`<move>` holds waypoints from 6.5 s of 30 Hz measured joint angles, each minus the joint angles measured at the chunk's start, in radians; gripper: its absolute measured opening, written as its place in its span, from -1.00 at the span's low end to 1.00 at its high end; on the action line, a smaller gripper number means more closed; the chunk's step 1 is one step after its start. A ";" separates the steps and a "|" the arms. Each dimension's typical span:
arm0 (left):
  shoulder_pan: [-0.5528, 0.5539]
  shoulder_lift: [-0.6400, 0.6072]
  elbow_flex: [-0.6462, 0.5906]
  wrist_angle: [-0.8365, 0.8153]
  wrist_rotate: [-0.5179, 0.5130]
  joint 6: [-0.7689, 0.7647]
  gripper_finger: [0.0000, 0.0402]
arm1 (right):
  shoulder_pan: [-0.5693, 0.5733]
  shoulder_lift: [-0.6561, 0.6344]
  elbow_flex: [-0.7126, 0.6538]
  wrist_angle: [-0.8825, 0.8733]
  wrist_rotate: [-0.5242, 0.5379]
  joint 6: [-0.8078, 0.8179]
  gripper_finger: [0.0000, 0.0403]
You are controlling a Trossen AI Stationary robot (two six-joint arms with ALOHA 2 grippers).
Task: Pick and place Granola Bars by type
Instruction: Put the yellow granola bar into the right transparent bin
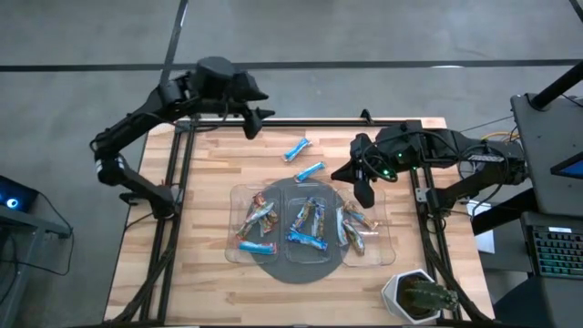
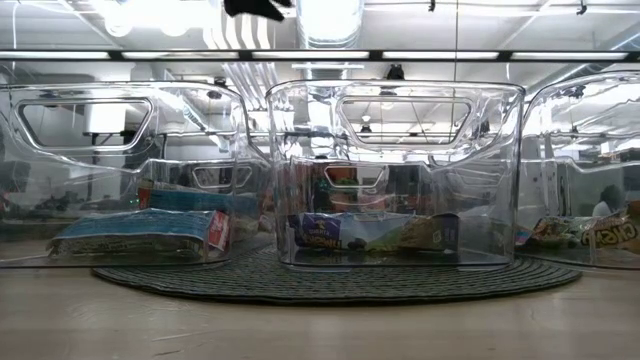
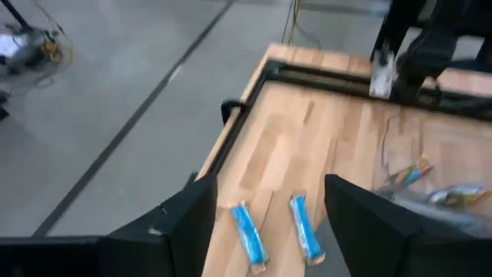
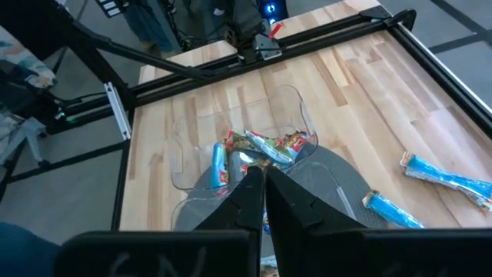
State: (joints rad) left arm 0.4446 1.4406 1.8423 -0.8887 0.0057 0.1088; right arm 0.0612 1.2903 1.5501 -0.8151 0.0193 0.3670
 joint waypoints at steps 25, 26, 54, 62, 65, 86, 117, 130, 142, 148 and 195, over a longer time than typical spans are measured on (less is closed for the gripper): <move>0.039 0.519 -0.002 -0.010 -0.096 0.002 0.13 | 0.000 -0.001 -0.015 -0.019 0.010 0.004 -0.96; 0.041 0.538 -0.003 -0.010 -0.096 -0.005 0.13 | 0.000 -0.001 -0.015 -0.019 0.010 0.012 -0.96; 0.069 0.750 -0.003 0.110 -0.001 -0.099 0.13 | 0.000 -0.001 -0.017 -0.065 0.007 0.027 -0.96; 0.071 0.780 -0.003 0.116 0.003 -0.108 0.13 | 0.000 -0.006 -0.017 -0.066 0.007 0.021 -0.96; 0.071 0.795 -0.003 0.121 0.003 -0.110 0.13 | 0.000 -0.010 -0.017 -0.066 0.006 0.021 -0.96; 0.071 0.834 -0.004 0.123 0.042 -0.118 -0.52 | 0.000 -0.023 -0.017 -0.067 0.006 0.012 -0.96; -0.059 0.814 0.515 -0.032 0.364 -0.054 -0.88 | 0.000 -0.704 -0.403 -0.081 0.081 -0.073 -0.96; -0.220 0.682 0.493 0.007 0.369 -0.032 -0.88 | -0.001 -0.965 -0.512 -0.204 0.142 0.026 -0.96; -0.361 0.671 0.512 0.027 0.341 -0.012 -0.88 | -0.001 -0.985 -0.538 -0.265 0.141 0.034 -0.96; -0.390 0.668 0.512 0.104 0.288 -0.062 -0.88 | -0.001 -0.982 -0.531 -0.250 0.140 0.046 -0.96; -0.410 0.697 -0.137 1.072 0.264 -0.357 -0.88 | -0.001 -0.954 -0.537 -0.241 0.140 0.045 -0.96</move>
State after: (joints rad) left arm 0.0345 2.1372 1.7058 0.1833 0.2702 -0.2483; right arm 0.0605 0.3359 1.0134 -1.0566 0.1593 0.4122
